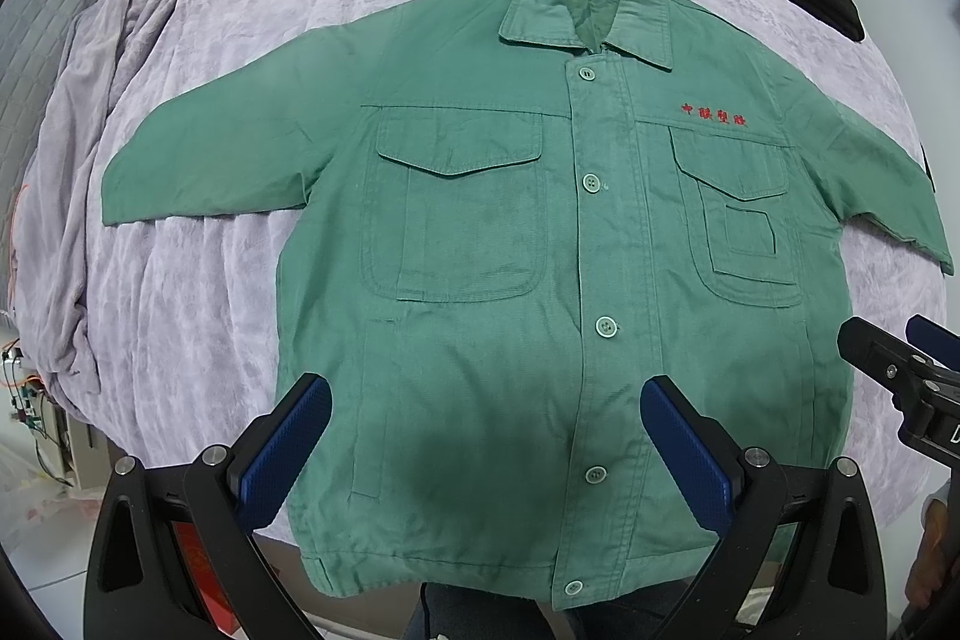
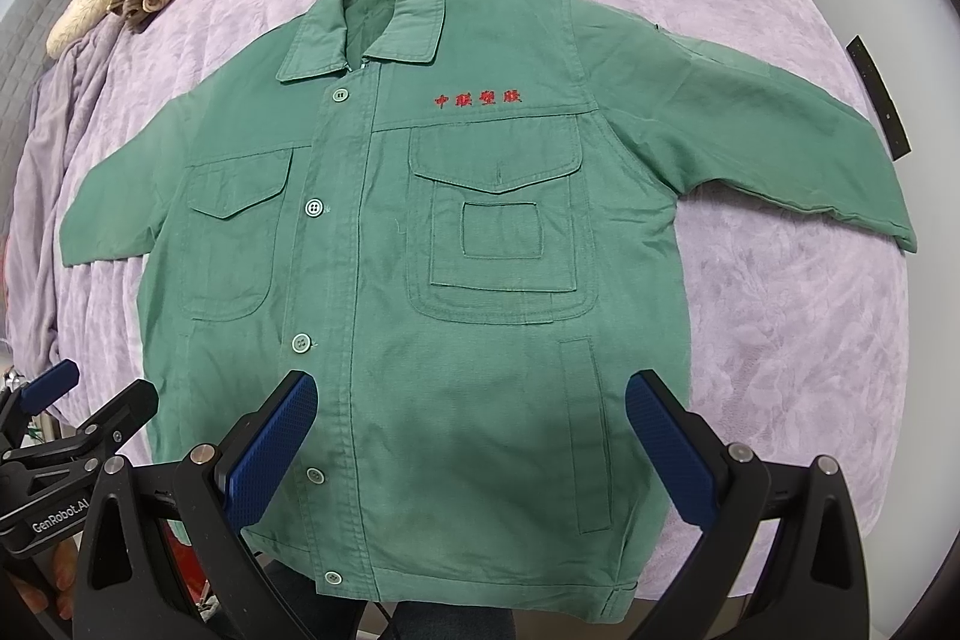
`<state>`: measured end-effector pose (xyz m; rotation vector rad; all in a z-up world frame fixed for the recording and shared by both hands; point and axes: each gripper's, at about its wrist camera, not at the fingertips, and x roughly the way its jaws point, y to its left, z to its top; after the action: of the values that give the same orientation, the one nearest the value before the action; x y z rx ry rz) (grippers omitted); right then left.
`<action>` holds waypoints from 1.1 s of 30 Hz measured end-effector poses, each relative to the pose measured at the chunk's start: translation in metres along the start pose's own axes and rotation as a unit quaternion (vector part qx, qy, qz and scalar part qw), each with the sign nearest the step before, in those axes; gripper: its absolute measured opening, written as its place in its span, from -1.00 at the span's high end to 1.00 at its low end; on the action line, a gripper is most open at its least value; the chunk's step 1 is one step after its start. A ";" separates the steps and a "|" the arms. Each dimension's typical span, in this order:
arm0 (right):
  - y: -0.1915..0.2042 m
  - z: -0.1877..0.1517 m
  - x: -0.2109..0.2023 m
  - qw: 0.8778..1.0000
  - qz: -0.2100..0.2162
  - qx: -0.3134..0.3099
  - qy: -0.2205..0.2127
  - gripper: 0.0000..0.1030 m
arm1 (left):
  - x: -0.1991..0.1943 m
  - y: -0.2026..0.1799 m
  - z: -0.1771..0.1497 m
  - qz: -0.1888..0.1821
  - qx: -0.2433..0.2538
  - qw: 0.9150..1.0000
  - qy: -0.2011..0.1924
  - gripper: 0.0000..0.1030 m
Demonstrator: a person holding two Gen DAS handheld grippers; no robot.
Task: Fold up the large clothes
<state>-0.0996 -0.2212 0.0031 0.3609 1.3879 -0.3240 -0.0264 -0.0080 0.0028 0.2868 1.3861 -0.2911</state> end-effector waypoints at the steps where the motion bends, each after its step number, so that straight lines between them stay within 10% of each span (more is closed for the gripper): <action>1: 0.001 0.000 0.000 1.000 0.000 0.000 0.000 -0.99 | 0.000 0.000 0.000 0.000 0.000 1.000 0.000 -1.00; 18: 0.002 0.001 0.011 0.999 0.032 0.018 0.002 -0.99 | 0.018 0.036 0.002 -0.056 -0.040 0.998 0.004 -1.00; 33: 0.132 0.020 0.050 0.994 0.112 -0.015 0.012 -0.99 | 0.109 0.273 0.053 -0.088 -0.205 0.974 -0.044 -1.00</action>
<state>-0.0180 -0.1115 -0.0358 0.4927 1.3604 -0.1142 0.1397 0.2232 -0.0887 -0.1890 1.3515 -0.1546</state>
